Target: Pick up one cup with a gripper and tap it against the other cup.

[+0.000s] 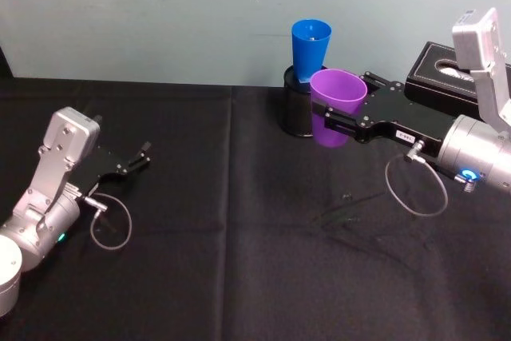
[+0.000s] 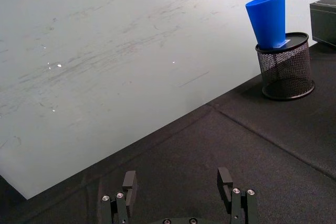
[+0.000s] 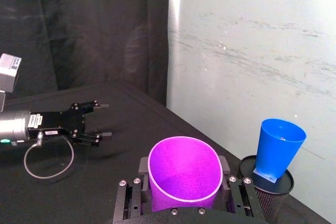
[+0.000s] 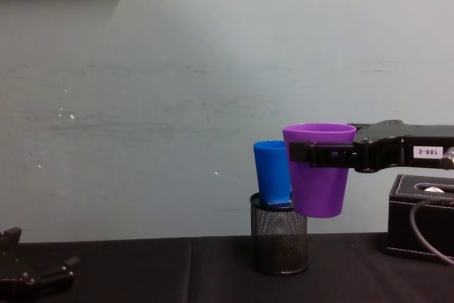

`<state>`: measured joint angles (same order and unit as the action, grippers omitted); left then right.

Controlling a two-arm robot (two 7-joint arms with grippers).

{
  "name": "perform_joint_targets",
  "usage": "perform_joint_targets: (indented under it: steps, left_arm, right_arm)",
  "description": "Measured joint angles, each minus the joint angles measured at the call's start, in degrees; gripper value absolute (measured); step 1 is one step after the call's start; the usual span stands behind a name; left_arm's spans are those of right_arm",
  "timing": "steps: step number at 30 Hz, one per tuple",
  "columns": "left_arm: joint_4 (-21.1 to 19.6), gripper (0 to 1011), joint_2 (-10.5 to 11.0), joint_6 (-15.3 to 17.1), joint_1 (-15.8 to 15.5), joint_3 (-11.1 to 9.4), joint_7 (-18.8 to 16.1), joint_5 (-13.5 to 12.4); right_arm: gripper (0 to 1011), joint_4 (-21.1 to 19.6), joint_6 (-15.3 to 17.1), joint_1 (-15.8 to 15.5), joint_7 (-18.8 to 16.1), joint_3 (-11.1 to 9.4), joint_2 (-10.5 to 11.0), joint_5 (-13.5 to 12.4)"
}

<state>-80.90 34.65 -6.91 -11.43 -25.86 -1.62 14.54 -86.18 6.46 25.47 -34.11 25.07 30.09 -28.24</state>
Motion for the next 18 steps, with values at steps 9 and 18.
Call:
perform_joint_targets:
  steps: [9,18]
  left_arm:
    - [0.0,1005,0.0,0.0,0.0,0.0,0.0,0.0]
    - [0.0,1005,0.0,0.0,0.0,0.0,0.0,0.0]
  right_arm:
    - [741,1.06,-0.73,0.67,-0.28,0.93,0.17,-0.04]
    - [741,9.32,-2.62,6.04,-1.55,3.2,-3.46,0.23]
